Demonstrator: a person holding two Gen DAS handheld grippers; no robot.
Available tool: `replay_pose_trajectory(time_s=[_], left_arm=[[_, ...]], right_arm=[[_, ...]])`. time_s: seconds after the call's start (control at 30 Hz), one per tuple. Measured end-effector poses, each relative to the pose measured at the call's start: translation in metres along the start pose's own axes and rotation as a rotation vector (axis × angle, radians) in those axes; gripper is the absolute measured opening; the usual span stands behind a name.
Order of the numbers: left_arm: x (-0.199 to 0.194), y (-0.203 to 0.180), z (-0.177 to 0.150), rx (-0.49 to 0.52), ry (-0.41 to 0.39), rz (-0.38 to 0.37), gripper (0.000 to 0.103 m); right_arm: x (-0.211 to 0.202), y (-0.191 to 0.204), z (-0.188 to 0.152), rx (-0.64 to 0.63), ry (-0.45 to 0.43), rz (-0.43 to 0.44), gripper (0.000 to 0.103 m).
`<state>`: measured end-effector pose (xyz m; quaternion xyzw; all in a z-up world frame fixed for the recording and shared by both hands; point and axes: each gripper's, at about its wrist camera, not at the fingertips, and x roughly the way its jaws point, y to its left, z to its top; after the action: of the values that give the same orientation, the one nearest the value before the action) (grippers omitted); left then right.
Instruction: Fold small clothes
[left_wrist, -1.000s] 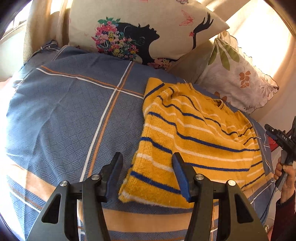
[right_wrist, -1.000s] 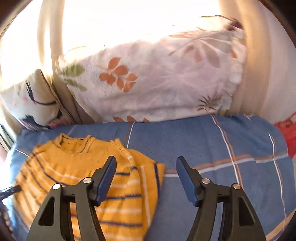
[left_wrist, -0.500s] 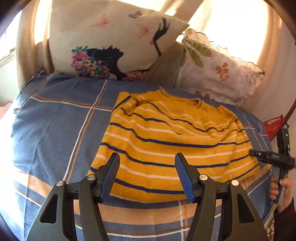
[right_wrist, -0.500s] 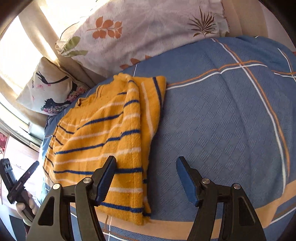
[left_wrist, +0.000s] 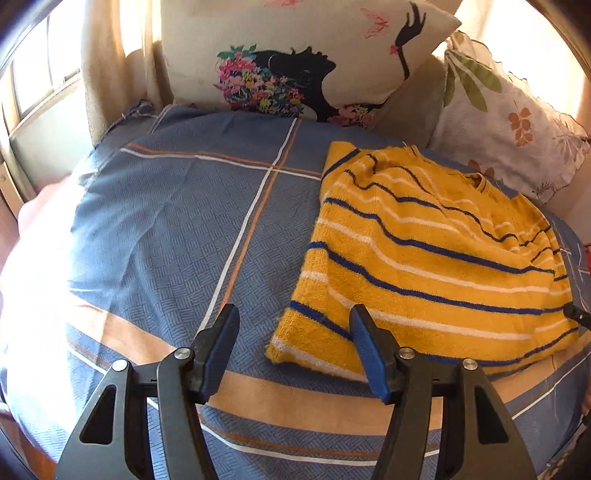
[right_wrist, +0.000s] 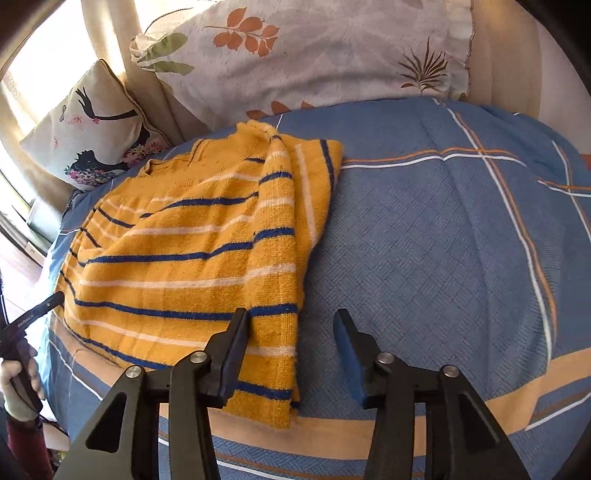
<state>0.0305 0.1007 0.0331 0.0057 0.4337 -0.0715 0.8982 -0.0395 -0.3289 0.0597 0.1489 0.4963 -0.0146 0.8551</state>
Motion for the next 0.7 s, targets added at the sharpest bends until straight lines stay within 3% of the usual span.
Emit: replay_pose_trajectory(time_s=[0.2,0.33,0.7], left_arm=[[-0.032,-0.030,0.004,0.133,-0.107,0.021,0.061],[-0.030,-0.049,0.011,0.166,-0.099,-0.012,0.061],[0.011,-0.092,0.045,0.222,-0.038,-0.047,0.061]], right_arm=[[-0.030,-0.006,0.004,0.012,-0.086,-0.058,0.055],[-0.040,-0.013,0.009,0.045,-0.117,-0.045,0.058],[-0.024,-0.022,0.003,0.067,-0.080,-0.020,0.058]])
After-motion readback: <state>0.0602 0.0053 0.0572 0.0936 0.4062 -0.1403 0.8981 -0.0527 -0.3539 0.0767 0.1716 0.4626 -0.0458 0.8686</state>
